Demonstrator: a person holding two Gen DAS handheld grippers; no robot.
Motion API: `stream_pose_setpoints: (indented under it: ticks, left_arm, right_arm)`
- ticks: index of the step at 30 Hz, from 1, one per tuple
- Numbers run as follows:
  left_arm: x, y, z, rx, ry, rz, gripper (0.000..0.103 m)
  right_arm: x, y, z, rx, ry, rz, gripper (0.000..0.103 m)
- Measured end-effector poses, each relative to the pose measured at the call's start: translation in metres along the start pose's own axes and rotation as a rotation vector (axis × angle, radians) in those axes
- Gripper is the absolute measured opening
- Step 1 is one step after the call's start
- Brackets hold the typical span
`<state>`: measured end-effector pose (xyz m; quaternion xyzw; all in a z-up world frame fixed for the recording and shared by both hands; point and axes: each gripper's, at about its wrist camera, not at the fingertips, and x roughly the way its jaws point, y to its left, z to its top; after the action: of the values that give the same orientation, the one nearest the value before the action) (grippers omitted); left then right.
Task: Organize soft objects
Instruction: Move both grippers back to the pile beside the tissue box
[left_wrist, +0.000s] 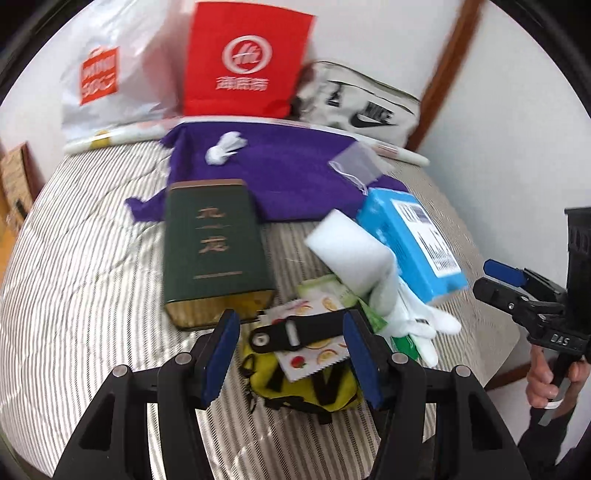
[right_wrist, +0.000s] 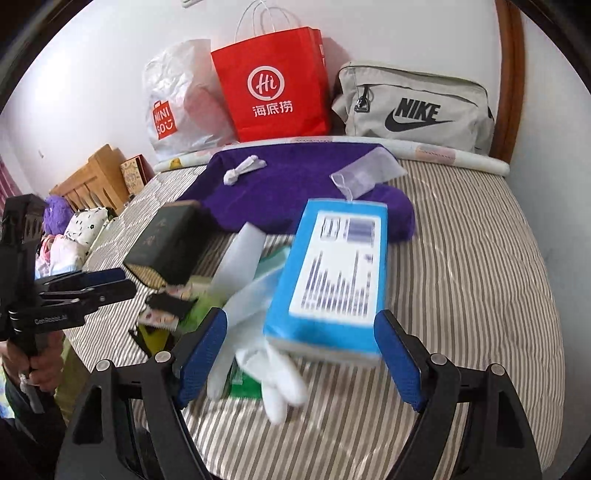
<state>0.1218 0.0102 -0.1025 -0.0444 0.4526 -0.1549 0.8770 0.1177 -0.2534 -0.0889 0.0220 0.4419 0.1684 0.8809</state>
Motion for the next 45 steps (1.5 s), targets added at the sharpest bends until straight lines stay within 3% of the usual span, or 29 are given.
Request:
stream_pose_setpoints:
  ticks: [4,12,18,22,26,32,36,43,45]
  left_arm:
    - [0.011,-0.012,-0.004,0.081,0.007,0.02,0.055]
    - [0.038,-0.014,-0.007,0.123,0.03,-0.016,0.056]
    - [0.04,-0.014,-0.014,0.16,0.046,-0.042,0.057]
    - [0.034,-0.009,-0.021,0.174,0.072,-0.094,0.064]
    - [0.037,-0.014,-0.021,0.209,0.068,-0.071,0.064]
    - [0.037,-0.011,-0.019,0.191,0.076,-0.093,0.044]
    - [0.028,-0.008,-0.023,0.19,0.084,-0.117,0.043]
    - [0.03,-0.008,-0.019,0.173,0.11,-0.177,0.05]
    - [0.027,-0.008,-0.018,0.169,0.103,-0.206,0.058]
  right_arm:
    - [-0.004,0.001,-0.016,0.005,-0.002,0.008,0.082]
    - [0.002,-0.001,-0.033,-0.014,0.022,0.012,0.082]
    - [0.007,-0.002,-0.038,-0.019,0.04,0.017,0.082]
    - [0.006,0.001,-0.039,-0.035,0.041,0.019,0.082]
    - [0.005,0.002,-0.038,-0.039,0.033,0.016,0.082]
    - [0.009,0.0,-0.039,-0.035,0.048,0.013,0.082]
    - [0.012,-0.001,-0.042,-0.038,0.062,0.01,0.082]
    - [0.016,0.0,-0.042,-0.038,0.086,0.015,0.082]
    - [0.015,0.001,-0.043,-0.045,0.086,0.014,0.082]
